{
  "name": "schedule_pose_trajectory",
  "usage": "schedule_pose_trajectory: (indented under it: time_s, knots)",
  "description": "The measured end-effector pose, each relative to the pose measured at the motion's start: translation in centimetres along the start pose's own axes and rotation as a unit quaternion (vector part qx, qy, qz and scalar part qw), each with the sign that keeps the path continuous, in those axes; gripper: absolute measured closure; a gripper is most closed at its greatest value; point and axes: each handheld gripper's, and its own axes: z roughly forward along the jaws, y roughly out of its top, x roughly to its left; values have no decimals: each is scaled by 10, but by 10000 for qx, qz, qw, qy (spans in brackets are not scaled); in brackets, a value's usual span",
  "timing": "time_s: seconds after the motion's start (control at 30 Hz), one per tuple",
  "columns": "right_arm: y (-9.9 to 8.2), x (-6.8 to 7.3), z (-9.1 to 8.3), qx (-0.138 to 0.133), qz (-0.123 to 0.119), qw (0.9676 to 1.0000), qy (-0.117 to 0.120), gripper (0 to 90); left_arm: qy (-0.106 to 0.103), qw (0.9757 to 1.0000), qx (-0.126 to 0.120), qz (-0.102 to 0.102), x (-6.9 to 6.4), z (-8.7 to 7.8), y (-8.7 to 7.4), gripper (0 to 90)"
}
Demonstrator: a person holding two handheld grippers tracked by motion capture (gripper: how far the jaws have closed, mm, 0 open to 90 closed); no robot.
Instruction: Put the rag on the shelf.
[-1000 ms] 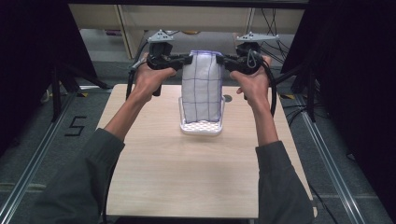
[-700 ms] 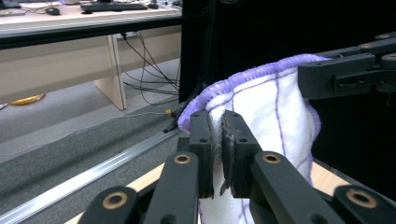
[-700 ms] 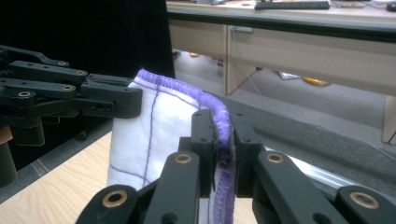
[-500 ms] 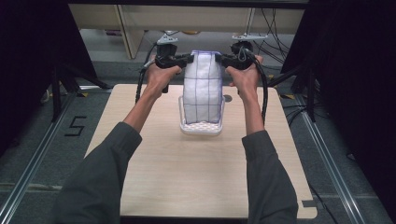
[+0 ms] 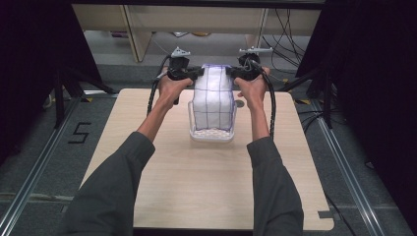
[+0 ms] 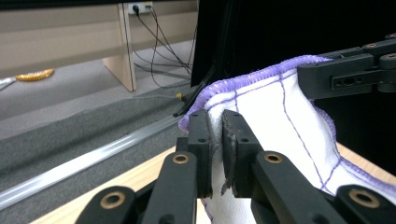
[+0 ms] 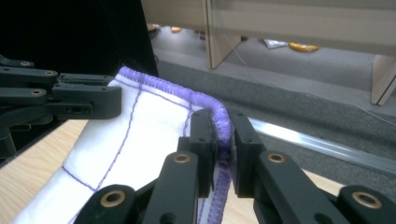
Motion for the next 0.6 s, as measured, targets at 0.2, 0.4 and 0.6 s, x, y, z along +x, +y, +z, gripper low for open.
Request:
schedule_pose_trajectory:
  time_s: [0.2, 0.4, 0.6]
  knots:
    - [-10, -2, 10, 200, 51, 9998, -41, 820, 7, 9998, 189, -18, 4, 5, -11, 819]
    - [-19, -5, 16, 518, 140, 9985, -62, 818, -48, 9994, 339, -2, 9, 7, -21, 826]
    - [-28, -9, 23, 789, 175, 9967, -31, 815, -95, 9987, 506, -36, 15, 7, -30, 833]
